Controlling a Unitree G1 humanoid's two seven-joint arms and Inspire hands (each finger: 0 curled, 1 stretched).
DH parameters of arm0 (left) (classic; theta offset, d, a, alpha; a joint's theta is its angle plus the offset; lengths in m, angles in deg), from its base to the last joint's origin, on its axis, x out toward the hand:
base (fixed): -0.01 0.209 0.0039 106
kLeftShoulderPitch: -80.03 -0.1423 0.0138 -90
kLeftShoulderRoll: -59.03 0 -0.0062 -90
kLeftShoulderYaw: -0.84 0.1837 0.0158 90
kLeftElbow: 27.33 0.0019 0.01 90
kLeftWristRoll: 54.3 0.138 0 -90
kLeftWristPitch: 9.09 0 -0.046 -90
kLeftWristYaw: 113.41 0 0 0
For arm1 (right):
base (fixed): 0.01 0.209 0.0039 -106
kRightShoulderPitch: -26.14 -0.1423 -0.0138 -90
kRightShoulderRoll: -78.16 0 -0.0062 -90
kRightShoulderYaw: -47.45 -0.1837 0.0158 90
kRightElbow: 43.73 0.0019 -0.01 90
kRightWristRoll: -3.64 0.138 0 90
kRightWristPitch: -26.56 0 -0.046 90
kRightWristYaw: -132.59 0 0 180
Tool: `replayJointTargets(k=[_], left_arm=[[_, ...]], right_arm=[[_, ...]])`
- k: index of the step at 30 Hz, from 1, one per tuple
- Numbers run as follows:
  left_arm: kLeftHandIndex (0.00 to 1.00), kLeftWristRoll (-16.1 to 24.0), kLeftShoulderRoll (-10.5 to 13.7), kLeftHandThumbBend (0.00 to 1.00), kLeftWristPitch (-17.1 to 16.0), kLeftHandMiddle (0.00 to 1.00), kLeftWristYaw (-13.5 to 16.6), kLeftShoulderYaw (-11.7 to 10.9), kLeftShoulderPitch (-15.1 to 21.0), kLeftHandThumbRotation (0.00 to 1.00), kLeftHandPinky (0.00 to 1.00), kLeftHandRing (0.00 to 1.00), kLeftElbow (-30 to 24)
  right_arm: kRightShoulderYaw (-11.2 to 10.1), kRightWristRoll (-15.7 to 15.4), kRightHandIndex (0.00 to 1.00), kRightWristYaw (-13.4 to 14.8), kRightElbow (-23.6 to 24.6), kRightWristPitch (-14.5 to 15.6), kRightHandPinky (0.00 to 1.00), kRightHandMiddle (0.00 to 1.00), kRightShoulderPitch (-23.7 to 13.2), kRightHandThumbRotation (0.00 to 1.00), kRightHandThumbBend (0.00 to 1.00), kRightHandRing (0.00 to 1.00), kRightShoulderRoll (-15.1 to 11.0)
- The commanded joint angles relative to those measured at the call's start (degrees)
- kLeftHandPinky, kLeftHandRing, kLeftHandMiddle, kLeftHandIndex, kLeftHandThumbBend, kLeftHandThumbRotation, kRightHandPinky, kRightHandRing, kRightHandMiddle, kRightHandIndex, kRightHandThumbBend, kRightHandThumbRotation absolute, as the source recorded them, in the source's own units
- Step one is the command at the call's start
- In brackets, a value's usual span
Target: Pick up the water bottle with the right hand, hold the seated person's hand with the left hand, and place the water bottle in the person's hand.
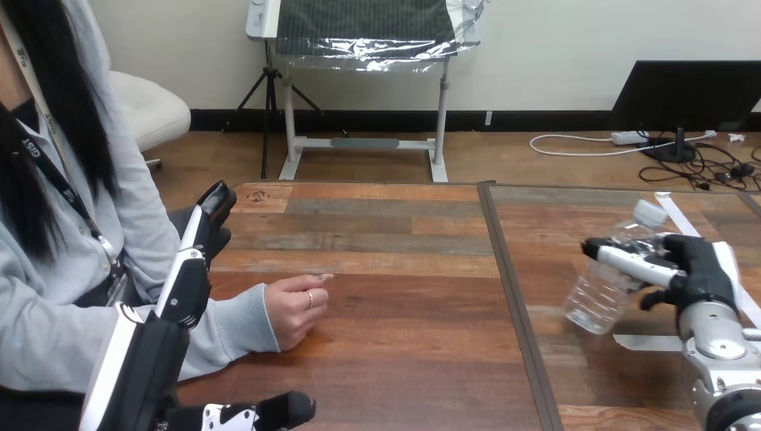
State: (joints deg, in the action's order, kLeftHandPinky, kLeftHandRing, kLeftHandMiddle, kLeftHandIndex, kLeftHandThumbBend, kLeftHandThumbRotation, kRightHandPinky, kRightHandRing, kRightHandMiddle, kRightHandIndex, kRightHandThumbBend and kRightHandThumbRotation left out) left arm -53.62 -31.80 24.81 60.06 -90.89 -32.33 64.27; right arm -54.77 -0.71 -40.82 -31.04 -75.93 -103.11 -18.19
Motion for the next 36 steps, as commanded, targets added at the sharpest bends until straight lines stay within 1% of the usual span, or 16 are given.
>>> replayJointTargets(k=[1, 3, 4, 6, 9, 12, 13, 18, 24, 27, 31, 33, 36], left_arm=[[1.00, 2.52, -1.16, 1.00, -0.28, 1.00, 1.25, -2.19, 3.30, 0.62, 0.96, 1.00, -1.75], [1.00, 3.98, -1.38, 1.00, -0.19, 1.00, 1.71, -2.85, 3.42, 0.63, 0.94, 1.00, -1.86], [1.00, 5.34, -1.49, 1.00, 0.34, 1.00, 2.13, -3.45, 3.35, 0.64, 0.93, 1.00, -2.28], [1.00, 6.87, -1.63, 1.00, 0.97, 1.00, 2.63, -4.07, 3.25, 0.64, 0.92, 1.00, -2.79], [1.00, 8.90, -1.74, 1.00, 2.76, 1.00, 3.32, -4.76, 2.71, 0.62, 0.90, 1.00, -4.12], [1.00, 11.79, -2.14, 1.00, 4.78, 1.00, 4.29, -5.77, 2.14, 0.60, 0.88, 0.99, -5.80], [1.00, 13.40, -2.40, 1.00, 5.52, 1.00, 4.89, -6.38, 1.99, 0.59, 0.88, 0.98, -6.46], [1.00, 18.01, -2.73, 1.00, 7.85, 1.00, 6.67, -7.81, 1.50, 0.58, 0.86, 0.96, -8.39], [1.00, 22.05, -1.95, 1.00, 10.23, 1.00, 7.74, -8.96, 1.24, 0.55, 0.88, 0.96, -10.14], [1.00, 24.57, -1.50, 1.00, 11.95, 1.00, 8.07, -9.69, 1.10, 0.53, 0.89, 0.97, -11.33], [1.00, 28.51, -0.20, 1.00, 13.54, 1.00, 8.56, -10.83, 1.28, 0.52, 0.90, 0.97, -12.52], [1.00, 29.83, 0.36, 1.00, 14.09, 1.00, 8.77, -11.10, 1.45, 0.52, 0.90, 0.96, -12.85], [1.00, 31.56, 1.42, 1.00, 15.08, 1.00, 8.75, -11.53, 1.82, 0.51, 0.89, 0.96, -13.21]], right_arm=[[-1.29, 1.83, 0.31, -1.54, 2.42, -3.97, 0.12, 0.30, -3.61, 0.00, 0.55, 0.18, 0.43], [-1.11, 1.92, 0.31, -1.87, 2.59, -4.59, 0.11, 0.29, -3.49, 0.00, 0.54, 0.17, 0.41], [-1.00, 1.95, 0.30, -2.20, 2.80, -5.01, 0.10, 0.28, -3.43, 0.00, 0.54, 0.17, 0.40], [-0.84, 2.06, 0.29, -2.57, 2.97, -5.43, 0.10, 0.27, -3.38, 0.00, 0.54, 0.16, 0.37], [-1.13, 2.97, 0.26, -4.13, 3.47, -6.30, 0.08, 0.23, -3.29, 0.00, 0.55, 0.14, 0.42], [-1.24, 3.67, 0.23, -5.53, 4.05, -7.76, 0.07, 0.21, -3.08, 0.00, 0.55, 0.12, 0.44], [-1.28, 3.97, 0.23, -6.19, 4.34, -8.30, 0.07, 0.21, -3.02, 0.00, 0.55, 0.12, 0.45], [-1.33, 4.95, 0.21, -8.51, 5.22, -9.76, 0.05, 0.18, -2.88, 0.00, 0.54, 0.10, 0.45], [-1.22, 6.22, 0.19, -12.01, 6.92, -11.15, 0.04, 0.16, -2.66, 0.00, 0.52, 0.09, 0.53], [-0.73, 5.99, 0.18, -12.54, 7.95, -11.74, 0.04, 0.16, -2.50, 0.00, 0.51, 0.08, 0.56], [-0.48, 6.02, 0.18, -13.98, 9.29, -12.20, 0.04, 0.15, -2.46, 0.00, 0.51, 0.08, 0.69], [-0.52, 6.19, 0.18, -14.66, 9.69, -12.13, 0.03, 0.15, -2.54, 0.00, 0.50, 0.07, 0.76], [-0.24, 5.99, 0.17, -14.95, 10.67, -11.83, 0.03, 0.14, -2.64, 0.00, 0.49, 0.07, 0.89]])
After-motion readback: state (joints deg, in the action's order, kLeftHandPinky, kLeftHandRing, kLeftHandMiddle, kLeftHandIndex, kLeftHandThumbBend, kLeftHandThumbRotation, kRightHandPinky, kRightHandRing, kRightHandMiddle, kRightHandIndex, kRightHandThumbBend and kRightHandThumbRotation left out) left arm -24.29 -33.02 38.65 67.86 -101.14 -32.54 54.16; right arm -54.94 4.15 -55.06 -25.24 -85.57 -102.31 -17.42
